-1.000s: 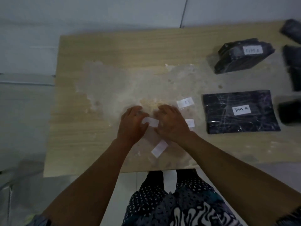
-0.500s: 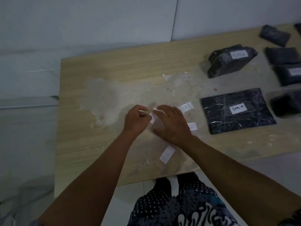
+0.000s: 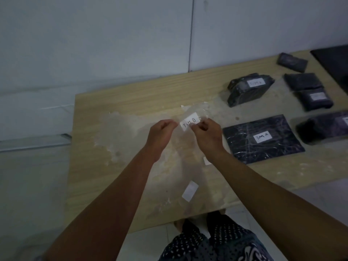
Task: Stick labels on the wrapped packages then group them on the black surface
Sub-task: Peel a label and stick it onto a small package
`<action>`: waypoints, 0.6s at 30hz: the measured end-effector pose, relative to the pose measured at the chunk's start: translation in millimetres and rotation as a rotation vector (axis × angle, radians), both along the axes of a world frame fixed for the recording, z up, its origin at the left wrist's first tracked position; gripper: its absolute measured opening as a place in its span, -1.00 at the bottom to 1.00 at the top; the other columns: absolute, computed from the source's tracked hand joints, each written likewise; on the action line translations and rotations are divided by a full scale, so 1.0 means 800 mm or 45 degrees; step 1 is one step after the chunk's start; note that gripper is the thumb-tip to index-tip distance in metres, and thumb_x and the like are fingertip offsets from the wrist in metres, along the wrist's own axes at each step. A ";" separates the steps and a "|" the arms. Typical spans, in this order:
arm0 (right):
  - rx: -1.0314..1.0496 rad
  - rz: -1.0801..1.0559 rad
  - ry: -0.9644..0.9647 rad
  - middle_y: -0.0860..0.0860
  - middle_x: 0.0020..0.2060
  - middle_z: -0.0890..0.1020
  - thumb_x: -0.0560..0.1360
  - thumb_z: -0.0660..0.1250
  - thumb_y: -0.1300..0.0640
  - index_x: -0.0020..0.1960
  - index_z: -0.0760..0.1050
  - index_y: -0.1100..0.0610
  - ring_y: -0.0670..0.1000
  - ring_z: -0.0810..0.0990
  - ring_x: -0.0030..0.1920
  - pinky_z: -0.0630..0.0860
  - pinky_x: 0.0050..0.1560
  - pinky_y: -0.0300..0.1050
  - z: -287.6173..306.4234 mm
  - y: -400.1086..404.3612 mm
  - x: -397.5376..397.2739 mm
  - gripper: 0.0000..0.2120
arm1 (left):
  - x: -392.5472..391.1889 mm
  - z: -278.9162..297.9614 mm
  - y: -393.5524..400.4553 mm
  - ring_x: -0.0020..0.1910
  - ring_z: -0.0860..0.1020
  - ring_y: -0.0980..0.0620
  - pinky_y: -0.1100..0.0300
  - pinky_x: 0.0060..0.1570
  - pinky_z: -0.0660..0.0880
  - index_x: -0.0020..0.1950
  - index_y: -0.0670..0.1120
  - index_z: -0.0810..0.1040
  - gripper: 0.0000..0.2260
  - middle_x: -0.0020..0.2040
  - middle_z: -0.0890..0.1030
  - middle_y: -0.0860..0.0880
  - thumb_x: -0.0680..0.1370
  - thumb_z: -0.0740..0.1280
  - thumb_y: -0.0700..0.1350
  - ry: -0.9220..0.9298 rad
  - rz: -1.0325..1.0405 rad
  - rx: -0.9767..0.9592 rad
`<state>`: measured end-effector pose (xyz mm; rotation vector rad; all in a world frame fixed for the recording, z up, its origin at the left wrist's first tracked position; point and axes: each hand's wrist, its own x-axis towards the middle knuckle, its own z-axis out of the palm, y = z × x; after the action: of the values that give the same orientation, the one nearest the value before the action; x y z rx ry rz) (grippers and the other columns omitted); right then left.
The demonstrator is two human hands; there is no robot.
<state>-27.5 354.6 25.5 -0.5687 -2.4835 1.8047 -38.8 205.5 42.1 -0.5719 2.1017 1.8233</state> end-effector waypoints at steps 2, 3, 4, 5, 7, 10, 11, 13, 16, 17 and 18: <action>-0.173 -0.047 -0.034 -0.16 -0.33 0.58 0.48 0.49 0.17 -0.14 0.54 0.00 -0.23 0.52 -0.35 0.47 -0.31 -0.34 0.008 0.020 0.000 -0.86 | -0.001 0.004 0.016 0.08 0.60 0.08 0.20 -0.05 0.51 0.10 0.01 0.63 -0.80 0.06 0.66 0.03 0.51 0.45 -0.01 -0.020 -0.046 0.024; -0.232 -0.060 -0.044 -0.12 -0.28 0.62 0.47 0.49 0.18 -0.05 0.57 0.06 -0.23 0.55 -0.31 0.48 -0.33 -0.37 0.012 0.029 0.001 -0.88 | -0.001 0.007 0.026 0.05 0.62 0.09 0.21 -0.05 0.53 0.14 -0.02 0.62 -0.76 0.05 0.67 0.02 0.49 0.47 -0.03 -0.031 -0.066 0.045; -0.270 -0.071 -0.048 -0.09 -0.25 0.64 0.47 0.50 0.18 -0.01 0.58 0.11 -0.20 0.58 -0.29 0.48 -0.34 -0.38 0.014 0.039 0.003 -0.86 | -0.002 0.011 0.037 0.02 0.64 0.09 0.20 -0.03 0.54 0.15 -0.03 0.60 -0.73 0.04 0.68 0.00 0.48 0.49 -0.06 -0.034 -0.085 0.075; -0.306 -0.091 -0.055 -0.06 -0.24 0.65 0.46 0.50 0.18 -0.01 0.58 0.13 -0.17 0.60 -0.28 0.49 -0.34 -0.37 0.018 0.047 0.004 -0.85 | -0.003 0.013 0.046 0.00 0.66 0.08 0.19 0.00 0.55 0.14 -0.02 0.58 -0.73 0.03 0.69 -0.02 0.46 0.51 -0.09 -0.029 -0.096 0.104; -0.340 -0.138 -0.042 -0.03 -0.23 0.66 0.45 0.51 0.19 -0.04 0.59 0.13 -0.11 0.62 -0.24 0.56 -0.23 -0.28 0.025 0.073 0.008 -0.86 | -0.007 0.019 0.073 -0.04 0.68 0.06 0.14 0.04 0.56 0.09 0.01 0.57 -0.73 -0.01 0.70 -0.03 0.44 0.52 -0.16 -0.013 -0.108 0.149; -0.338 -0.178 -0.040 0.01 -0.17 0.69 0.45 0.51 0.17 -0.02 0.60 0.12 -0.08 0.66 -0.17 0.62 -0.11 -0.15 0.033 0.122 0.015 -0.86 | -0.014 0.029 0.120 -0.09 0.64 0.07 0.12 0.04 0.57 0.10 -0.01 0.61 -0.70 -0.07 0.68 -0.01 0.42 0.53 -0.21 -0.010 -0.110 0.180; -0.344 -0.178 -0.027 0.00 -0.15 0.69 0.46 0.50 0.17 -0.02 0.60 0.13 -0.09 0.66 -0.15 0.62 -0.13 -0.18 0.035 0.140 0.018 -0.87 | -0.016 0.031 0.136 -0.09 0.63 0.07 0.11 0.05 0.57 0.12 -0.04 0.62 -0.70 -0.06 0.67 -0.02 0.42 0.52 -0.22 -0.013 -0.125 0.175; -0.367 -0.165 -0.007 -0.02 -0.13 0.69 0.47 0.49 0.17 -0.01 0.59 0.15 -0.13 0.66 -0.14 0.60 -0.19 -0.29 0.040 0.167 0.023 -0.87 | -0.018 0.036 0.159 -0.08 0.61 0.06 0.10 0.07 0.57 0.07 -0.06 0.64 -0.78 -0.06 0.66 -0.03 0.45 0.50 -0.22 0.002 -0.165 0.151; -0.325 -0.185 0.037 -0.02 -0.04 0.69 0.47 0.50 0.14 0.07 0.57 0.12 -0.08 0.67 -0.03 0.62 -0.13 -0.28 0.048 0.231 0.032 -0.79 | -0.015 0.046 0.221 -0.12 0.59 0.07 0.15 -0.03 0.57 -0.12 -0.03 0.63 -0.92 -0.17 0.64 0.00 0.49 0.46 -0.21 0.064 -0.224 0.097; -0.309 -0.196 0.065 -0.01 -0.02 0.69 0.47 0.51 0.14 0.10 0.56 0.11 -0.07 0.67 -0.02 0.62 -0.12 -0.26 0.050 0.255 0.034 -0.76 | -0.014 0.049 0.243 -0.15 0.58 0.07 0.20 -0.11 0.56 -0.17 -0.03 0.62 -0.91 -0.19 0.64 0.01 0.49 0.45 -0.20 0.096 -0.248 0.063; -0.277 -0.197 0.099 -0.01 -0.02 0.68 0.46 0.51 0.14 0.13 0.54 0.09 -0.07 0.67 -0.02 0.63 -0.10 -0.23 0.053 0.281 0.036 -0.72 | -0.014 0.052 0.267 -0.18 0.59 0.08 0.25 -0.19 0.54 -0.20 -0.02 0.62 -0.90 -0.20 0.64 0.02 0.50 0.45 -0.18 0.130 -0.271 0.026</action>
<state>1.0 579.3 68.2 -0.6651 -2.1442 2.0060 -50.2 418.9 84.0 -0.2430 2.1145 1.7842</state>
